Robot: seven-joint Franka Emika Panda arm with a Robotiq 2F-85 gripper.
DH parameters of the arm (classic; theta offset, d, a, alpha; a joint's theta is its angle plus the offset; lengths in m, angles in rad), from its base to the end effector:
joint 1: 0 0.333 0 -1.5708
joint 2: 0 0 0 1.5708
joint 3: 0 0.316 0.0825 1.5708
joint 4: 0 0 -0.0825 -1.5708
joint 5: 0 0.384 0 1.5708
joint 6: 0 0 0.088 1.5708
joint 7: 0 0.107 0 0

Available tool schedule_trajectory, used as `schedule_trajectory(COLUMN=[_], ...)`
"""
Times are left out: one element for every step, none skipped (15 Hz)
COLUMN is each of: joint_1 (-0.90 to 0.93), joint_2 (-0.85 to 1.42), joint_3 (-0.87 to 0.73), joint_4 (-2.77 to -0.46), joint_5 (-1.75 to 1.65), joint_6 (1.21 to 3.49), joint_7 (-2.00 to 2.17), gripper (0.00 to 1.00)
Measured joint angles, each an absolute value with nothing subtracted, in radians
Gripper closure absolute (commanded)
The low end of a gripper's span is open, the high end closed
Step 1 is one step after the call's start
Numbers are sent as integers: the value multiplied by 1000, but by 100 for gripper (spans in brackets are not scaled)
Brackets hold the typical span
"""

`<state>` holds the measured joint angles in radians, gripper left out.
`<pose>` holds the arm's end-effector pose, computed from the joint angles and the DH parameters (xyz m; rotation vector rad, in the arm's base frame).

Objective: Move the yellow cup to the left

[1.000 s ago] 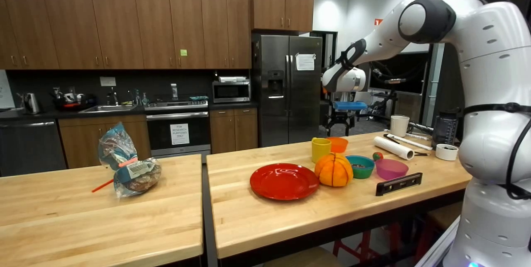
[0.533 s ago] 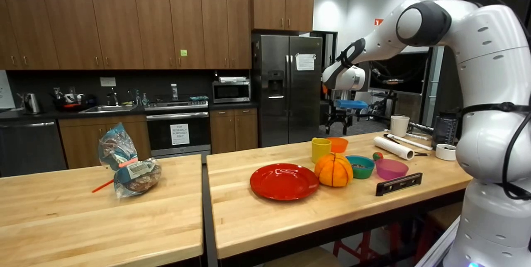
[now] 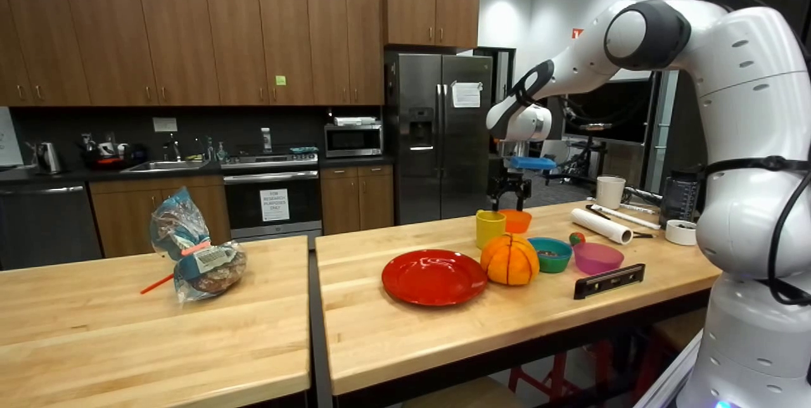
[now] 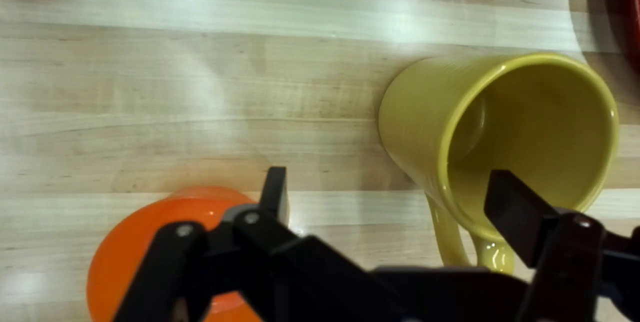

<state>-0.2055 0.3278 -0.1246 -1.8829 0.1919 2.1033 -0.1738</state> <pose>0.5847 -0.1867 0.3285 -2.9733 0.3857 0.1048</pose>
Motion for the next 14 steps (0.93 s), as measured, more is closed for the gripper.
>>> schedule_trajectory(joint_1=[-204, -202, -199, -196, -192, -188, -183, -177, -171, -166, -162, -160, -158, -158], joint_2=[328, 328, 327, 327, 327, 327, 328, 328, 328, 328, 328, 328, 327, 327], joint_3=[-120, -119, -117, -117, -117, -117, -117, -117, -117, -117, -116, -115, -115, -113], joint_4=[-1886, -1889, -1895, -1903, -1913, -1926, -1940, -1954, -1967, -1978, -1986, -1993, -1998, -2003], joint_5=[191, 188, 184, 176, 165, 149, 135, 122, 111, 103, 100, 99, 99, 99], joint_6=[2104, 2108, 2120, 2143, 2171, 2203, 2231, 2256, 2278, 2293, 2303, 2309, 2314, 2315], joint_7=[-175, -175, -175, -173, -170, -164, -158, -150, -144, -140, -138, -138, -138, -138], gripper=[0, 0, 0, 0, 0, 0, 0, 25, 27, 32, 38, 47, 55, 62])
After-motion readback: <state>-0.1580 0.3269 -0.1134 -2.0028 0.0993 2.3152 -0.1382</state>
